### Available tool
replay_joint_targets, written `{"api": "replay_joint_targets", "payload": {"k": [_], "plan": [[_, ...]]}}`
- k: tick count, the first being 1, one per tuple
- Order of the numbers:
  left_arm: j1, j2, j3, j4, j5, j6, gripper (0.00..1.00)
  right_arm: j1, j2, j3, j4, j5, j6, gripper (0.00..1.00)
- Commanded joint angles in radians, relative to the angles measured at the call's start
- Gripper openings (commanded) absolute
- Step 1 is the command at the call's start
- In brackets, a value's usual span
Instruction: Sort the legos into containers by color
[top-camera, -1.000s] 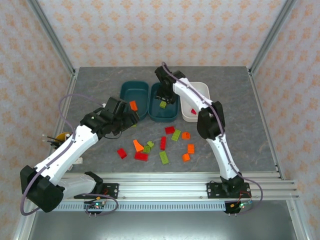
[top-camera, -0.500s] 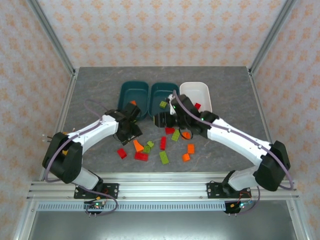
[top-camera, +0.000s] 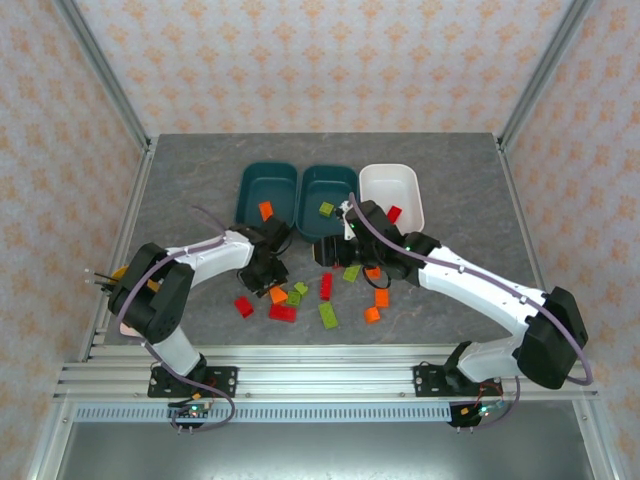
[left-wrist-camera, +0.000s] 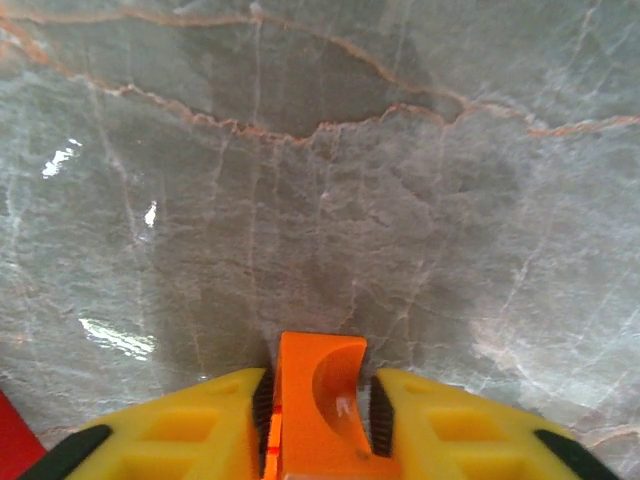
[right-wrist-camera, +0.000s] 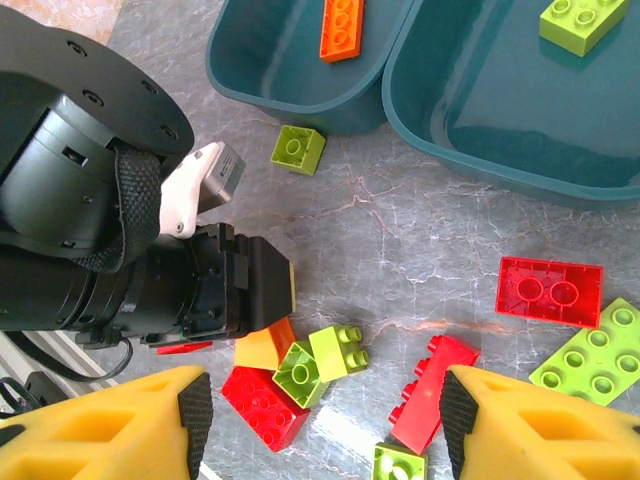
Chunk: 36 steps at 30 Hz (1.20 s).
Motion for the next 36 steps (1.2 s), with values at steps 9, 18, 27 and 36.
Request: {"api": "replay_joint_targets", "payload": {"k": [9,18,27,36], "plan": [[-0.004,-0.112,0.11,-0.152,-0.191,0.041,0.2,0.005,0.008,0.052,-0.012,0.039,0.007,0.63],[0.123,-0.021,0.505,-0.285,-0.284,0.236,0.21,0.001,-0.056,0.038,0.115,0.19,0.072,0.65],[0.236,0.378,0.946,-0.211,-0.247,0.352,0.23,-0.036,-0.029,0.063,0.202,0.232,0.139,0.7],[0.273,0.718,1.296,-0.286,-0.217,0.381,0.26,-0.052,-0.052,0.046,0.098,0.265,0.171,0.7]]}}
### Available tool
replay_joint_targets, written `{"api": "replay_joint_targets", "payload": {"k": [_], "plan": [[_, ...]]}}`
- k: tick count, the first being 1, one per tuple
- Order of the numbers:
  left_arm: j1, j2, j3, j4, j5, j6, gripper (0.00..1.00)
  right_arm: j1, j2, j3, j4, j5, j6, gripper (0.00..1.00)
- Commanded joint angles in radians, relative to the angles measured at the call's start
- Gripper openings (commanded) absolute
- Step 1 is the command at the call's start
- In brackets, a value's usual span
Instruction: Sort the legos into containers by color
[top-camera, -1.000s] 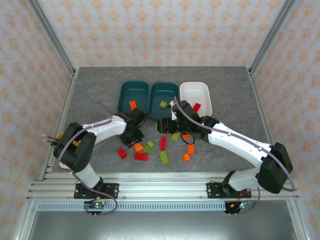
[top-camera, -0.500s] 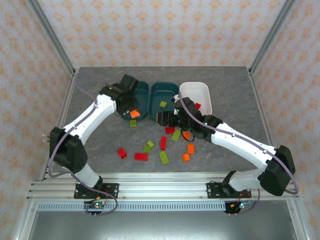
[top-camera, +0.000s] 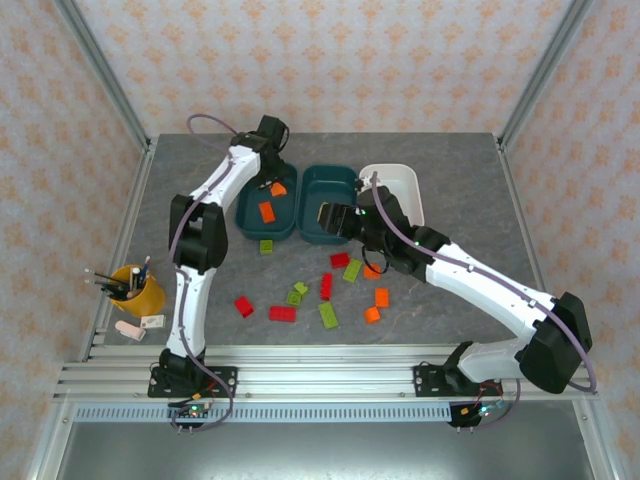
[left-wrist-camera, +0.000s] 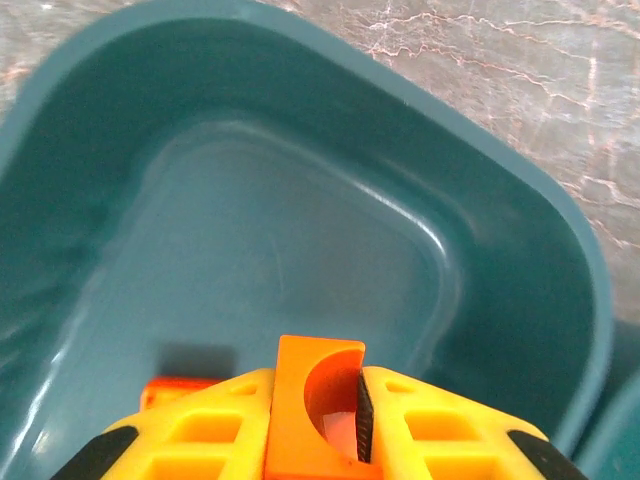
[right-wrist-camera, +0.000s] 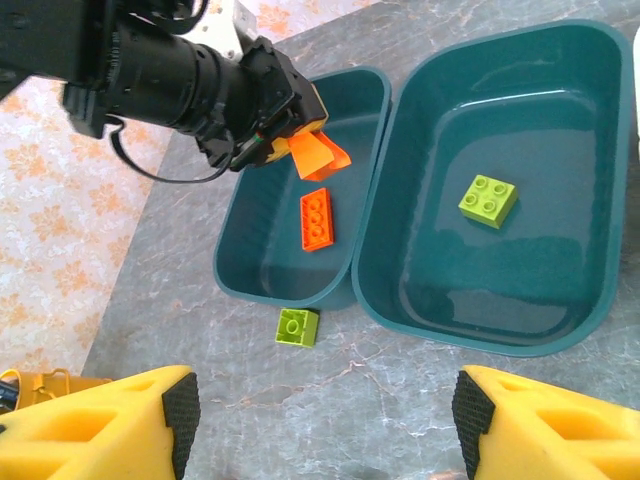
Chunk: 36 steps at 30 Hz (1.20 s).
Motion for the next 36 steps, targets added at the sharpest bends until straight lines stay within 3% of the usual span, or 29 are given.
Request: {"api": "replay_joint_targets", "payload": {"k": [1,5,9,12,21,30,36], "plan": [[0.013,0.033,0.071,-0.071,0.002,0.027,0.27,-0.009,-0.024,0.01,-0.079,0.059,0.036,0.7],[0.015,0.043,0.042,-0.058,0.029,0.022,0.33,-0.036,-0.031,-0.014,-0.237,0.127,0.11,0.69],[0.015,0.027,0.022,-0.06,0.047,0.027,0.47,-0.079,-0.078,-0.116,-0.283,0.123,0.158,0.69],[0.015,0.001,0.022,-0.066,0.05,0.035,0.51,-0.12,-0.095,-0.157,-0.325,0.102,0.17,0.69],[0.008,-0.225,-0.068,-0.037,0.067,-0.014,0.61,-0.208,-0.105,-0.181,-0.374,0.047,0.139,0.69],[-0.065,-0.624,-0.425,0.031,0.067,-0.043,0.64,-0.222,-0.041,-0.158,-0.403,-0.036,0.067,0.68],[-0.105,-0.911,-0.767,0.056,0.064,-0.084,0.64,-0.216,-0.045,-0.13,-0.41,-0.098,0.009,0.66]]}}
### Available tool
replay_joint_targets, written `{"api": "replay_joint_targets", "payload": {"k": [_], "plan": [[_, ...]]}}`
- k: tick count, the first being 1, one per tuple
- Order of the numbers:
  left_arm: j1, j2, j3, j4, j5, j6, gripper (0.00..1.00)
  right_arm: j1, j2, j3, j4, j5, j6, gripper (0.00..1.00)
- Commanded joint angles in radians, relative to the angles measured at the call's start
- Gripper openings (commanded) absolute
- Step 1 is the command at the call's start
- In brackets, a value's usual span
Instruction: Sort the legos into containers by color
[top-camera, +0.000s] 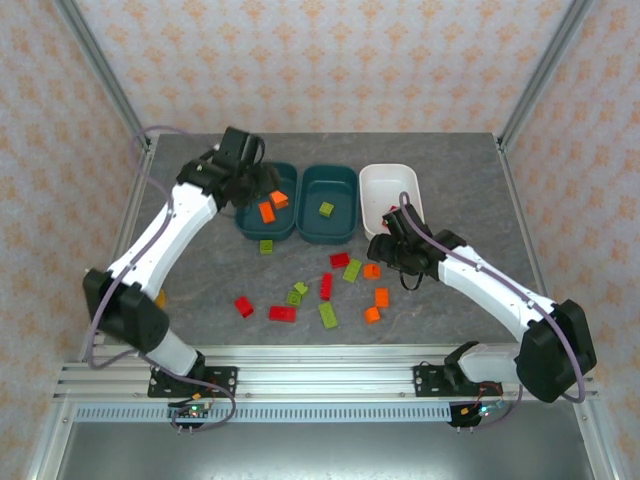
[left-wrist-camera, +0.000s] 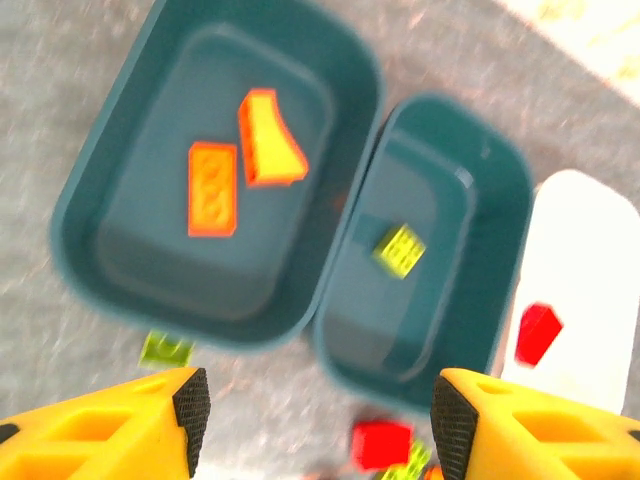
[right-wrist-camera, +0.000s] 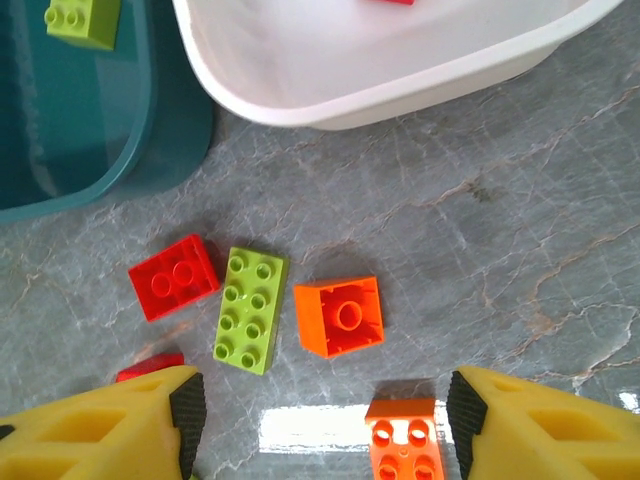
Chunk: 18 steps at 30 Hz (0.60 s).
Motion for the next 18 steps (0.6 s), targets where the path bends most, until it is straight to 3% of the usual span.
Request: {"api": "replay_joint_targets", "payload": {"k": [1,11,18], "plan": [[-0.01,-0.121,-0.161,-0.008,-0.013,-0.038,0.64,0.011,-0.009,0.043,-0.03,-0.042,-0.056,0.66],[-0.088,-0.481,-0.6,-0.037,0.03,-0.106,0.64,0.199,0.075,0.082,-0.004,0.014,-0.022,0.65],[-0.107,-0.577,-0.688,-0.016,0.02,-0.141,0.64,0.25,0.234,0.146,0.101,0.057,0.111,0.62]]}}
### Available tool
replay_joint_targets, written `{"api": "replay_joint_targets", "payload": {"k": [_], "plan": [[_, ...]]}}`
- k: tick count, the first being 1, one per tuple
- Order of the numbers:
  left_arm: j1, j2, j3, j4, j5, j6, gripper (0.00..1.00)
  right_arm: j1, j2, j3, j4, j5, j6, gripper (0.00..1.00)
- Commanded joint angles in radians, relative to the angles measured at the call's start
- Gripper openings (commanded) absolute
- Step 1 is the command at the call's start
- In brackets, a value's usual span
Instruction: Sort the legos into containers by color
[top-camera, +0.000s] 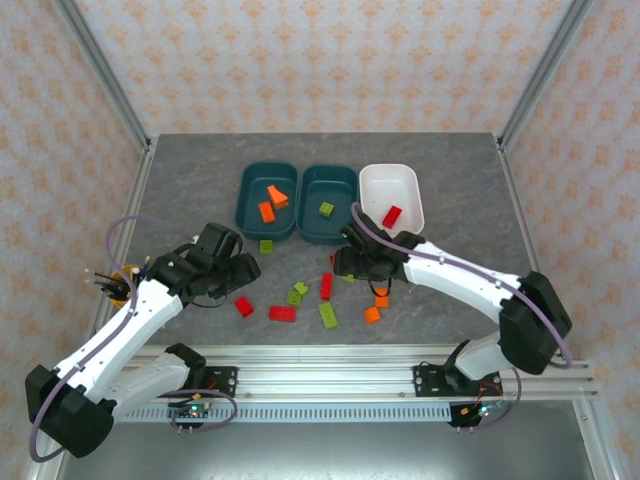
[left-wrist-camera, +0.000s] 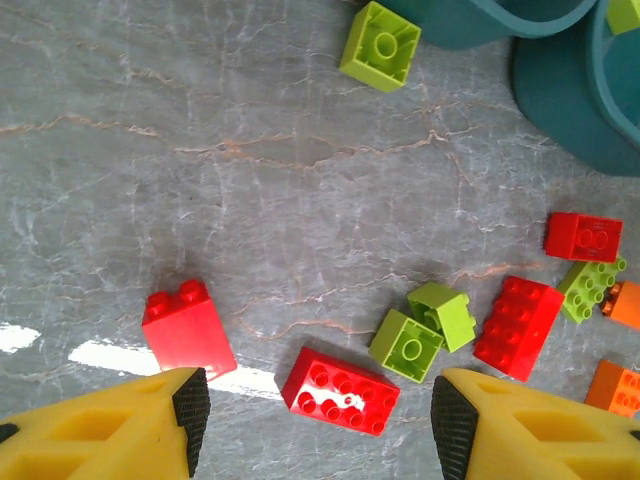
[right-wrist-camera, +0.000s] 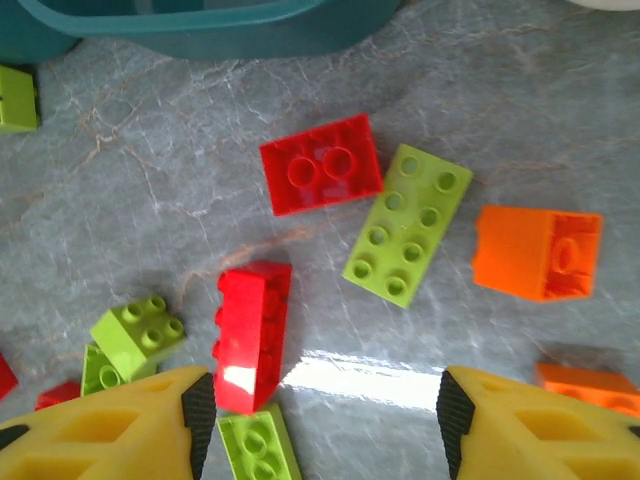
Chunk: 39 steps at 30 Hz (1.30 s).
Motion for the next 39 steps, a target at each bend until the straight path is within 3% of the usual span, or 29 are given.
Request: {"api": "replay_joint_targets", "payload": {"k": [1,4,10,13,28,39], "plan": [[-0.009,-0.019,-0.012,0.01,-0.016,-0.03,0.64,0.008,0.059,0.041,0.074,0.061,0.081,0.62],[-0.011,-0.01,-0.002,0.017,-0.015,-0.027,0.64,0.008,0.125,0.095,0.054,0.106,0.026,0.64],[-0.013,-0.005,0.014,0.006,-0.017,-0.014,0.64,0.008,0.264,0.244,-0.066,0.093,-0.328,0.72],[-0.014,-0.009,0.011,0.007,-0.016,-0.018,0.64,0.005,0.333,0.305,-0.135,0.088,-0.408,0.76],[-0.014,-0.015,0.02,-0.002,-0.021,-0.03,0.64,-0.03,0.458,0.355,-0.155,0.107,-0.426,0.78],[-0.014,-0.009,0.026,0.0,-0.015,-0.024,0.64,-0.058,0.485,0.359,-0.109,0.056,-0.432,0.71]]}}
